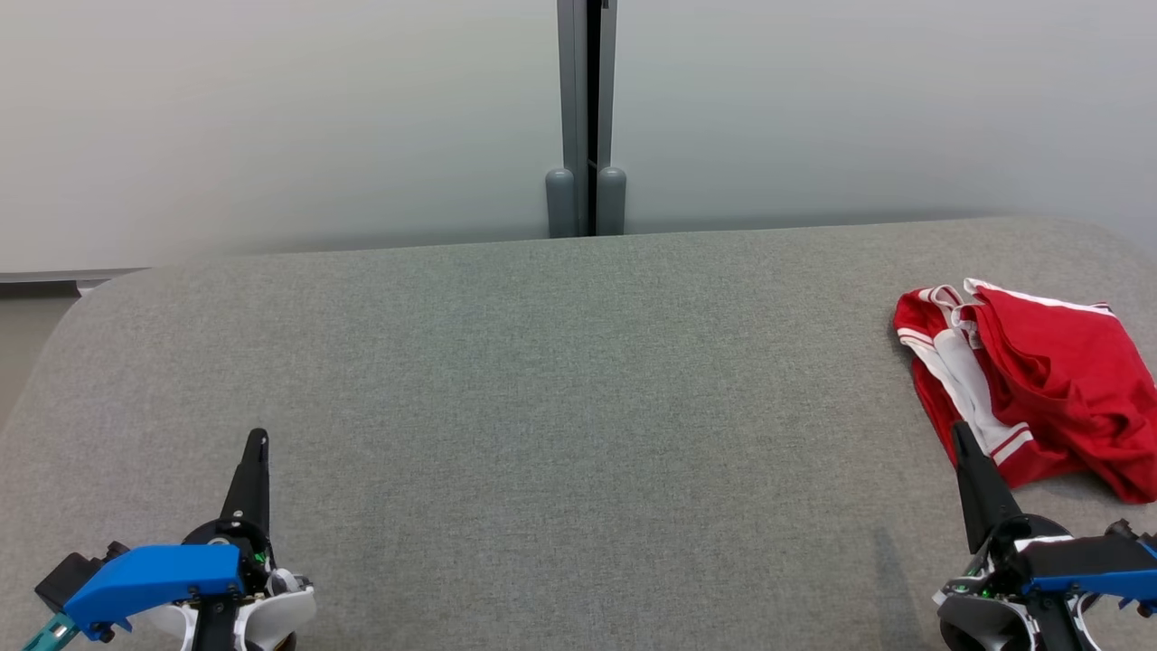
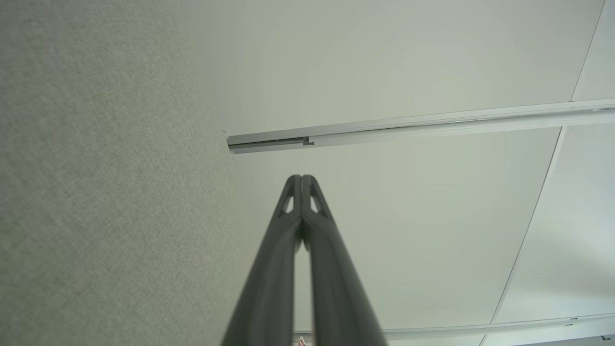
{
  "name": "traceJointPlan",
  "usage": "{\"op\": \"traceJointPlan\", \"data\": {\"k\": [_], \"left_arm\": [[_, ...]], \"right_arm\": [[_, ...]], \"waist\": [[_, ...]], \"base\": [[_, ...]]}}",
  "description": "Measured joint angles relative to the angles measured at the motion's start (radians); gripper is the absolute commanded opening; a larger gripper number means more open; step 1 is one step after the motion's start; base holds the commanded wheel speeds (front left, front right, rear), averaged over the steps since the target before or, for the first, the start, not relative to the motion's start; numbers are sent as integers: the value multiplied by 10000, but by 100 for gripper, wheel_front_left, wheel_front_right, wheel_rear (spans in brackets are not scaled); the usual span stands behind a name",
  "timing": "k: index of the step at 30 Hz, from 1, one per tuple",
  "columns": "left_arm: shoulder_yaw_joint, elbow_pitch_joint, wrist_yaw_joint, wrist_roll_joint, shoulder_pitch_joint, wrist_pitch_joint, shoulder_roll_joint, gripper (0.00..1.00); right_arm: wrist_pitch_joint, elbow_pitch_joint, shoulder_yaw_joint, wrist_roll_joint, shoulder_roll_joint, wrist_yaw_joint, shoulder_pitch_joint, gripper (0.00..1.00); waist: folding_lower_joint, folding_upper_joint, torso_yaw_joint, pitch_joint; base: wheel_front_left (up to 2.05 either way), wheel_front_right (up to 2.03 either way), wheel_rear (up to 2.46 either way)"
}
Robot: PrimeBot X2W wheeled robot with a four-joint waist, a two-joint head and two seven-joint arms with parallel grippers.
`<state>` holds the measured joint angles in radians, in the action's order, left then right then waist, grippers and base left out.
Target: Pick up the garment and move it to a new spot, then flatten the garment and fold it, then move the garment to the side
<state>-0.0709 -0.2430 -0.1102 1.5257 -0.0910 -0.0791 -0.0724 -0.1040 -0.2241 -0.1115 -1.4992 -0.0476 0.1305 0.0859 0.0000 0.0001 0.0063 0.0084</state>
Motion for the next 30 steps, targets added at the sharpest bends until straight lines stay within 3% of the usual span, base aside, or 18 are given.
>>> {"op": "traceJointPlan", "data": {"k": [16,30], "left_arm": [[-339,-17,-196,936,-97,-265,157,0],[-366,-17,-198,938,-118,-293,167,0]], "right_arm": [[-90,-213,-13,-1108,-4,0,150,0],[-90,-217,-15,-1126,-4,0,152,0]], "waist": [[0,0,-64,-53],[0,0,-64,-53]], "base": [[0,0,0],[0,0,0]]}}
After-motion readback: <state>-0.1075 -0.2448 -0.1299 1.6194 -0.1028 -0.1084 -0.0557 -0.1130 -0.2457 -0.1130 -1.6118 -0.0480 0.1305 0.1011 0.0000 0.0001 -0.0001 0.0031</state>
